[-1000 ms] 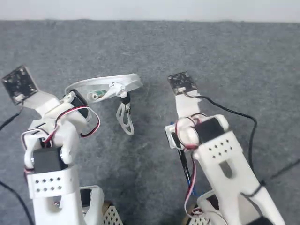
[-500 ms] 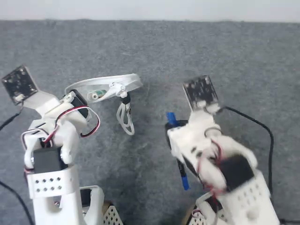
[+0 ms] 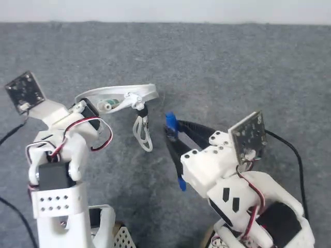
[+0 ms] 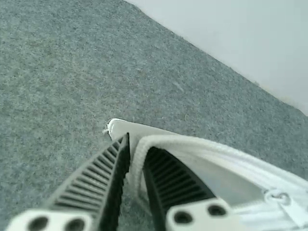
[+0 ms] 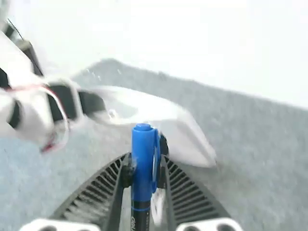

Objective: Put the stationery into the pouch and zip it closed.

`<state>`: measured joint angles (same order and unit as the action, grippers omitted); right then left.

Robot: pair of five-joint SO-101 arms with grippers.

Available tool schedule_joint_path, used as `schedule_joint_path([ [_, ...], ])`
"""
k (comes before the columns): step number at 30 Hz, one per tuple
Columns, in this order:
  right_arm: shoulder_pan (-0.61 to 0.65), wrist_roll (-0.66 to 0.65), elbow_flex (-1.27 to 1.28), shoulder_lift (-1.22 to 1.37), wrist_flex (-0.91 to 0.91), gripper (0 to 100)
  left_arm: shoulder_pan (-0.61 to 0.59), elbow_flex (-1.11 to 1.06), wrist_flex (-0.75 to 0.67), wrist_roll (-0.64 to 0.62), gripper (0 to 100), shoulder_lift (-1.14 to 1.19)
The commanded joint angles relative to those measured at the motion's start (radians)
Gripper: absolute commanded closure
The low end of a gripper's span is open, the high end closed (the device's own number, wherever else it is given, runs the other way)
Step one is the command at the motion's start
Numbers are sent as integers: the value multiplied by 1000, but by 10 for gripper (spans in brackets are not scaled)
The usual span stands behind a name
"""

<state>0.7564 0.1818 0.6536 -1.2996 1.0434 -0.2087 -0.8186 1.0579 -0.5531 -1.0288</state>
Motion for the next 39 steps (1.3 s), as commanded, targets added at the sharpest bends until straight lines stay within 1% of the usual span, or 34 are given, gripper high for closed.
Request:
schedule_joint_path([
  [1, 21, 14, 15, -21, -130, 992, 3, -2, -29, -12, 990, 6],
  [7, 35, 11, 40, -21, -344, 992, 3, -2, -29, -12, 990, 8],
  [16, 35, 12, 60, -10, -573, 992, 5, -2, -29, -12, 990, 8],
  [19, 35, 9, 130, -10, -722, 992, 6, -2, -29, -12, 990, 8],
  [22, 41, 6, 206, -10, -935, 992, 6, -2, -29, -12, 990, 8],
  [24, 67, 5, 241, -10, -1058, 992, 6, -2, -29, -12, 990, 8],
  [26, 91, 5, 262, -10, -1132, 992, 6, -2, -29, -12, 990, 8],
  [28, 124, 5, 267, -7, -1152, 992, 6, -2, -29, -12, 990, 8],
  [32, 143, 5, 245, 62, -1193, 992, 6, -2, -29, -12, 990, 8],
  [37, 143, 3, 242, 222, -1445, 992, 3, -2, -28, -12, 990, 8],
  [39, 142, 3, 245, 277, -1518, 992, 6, -4, -28, -12, 990, 8],
])
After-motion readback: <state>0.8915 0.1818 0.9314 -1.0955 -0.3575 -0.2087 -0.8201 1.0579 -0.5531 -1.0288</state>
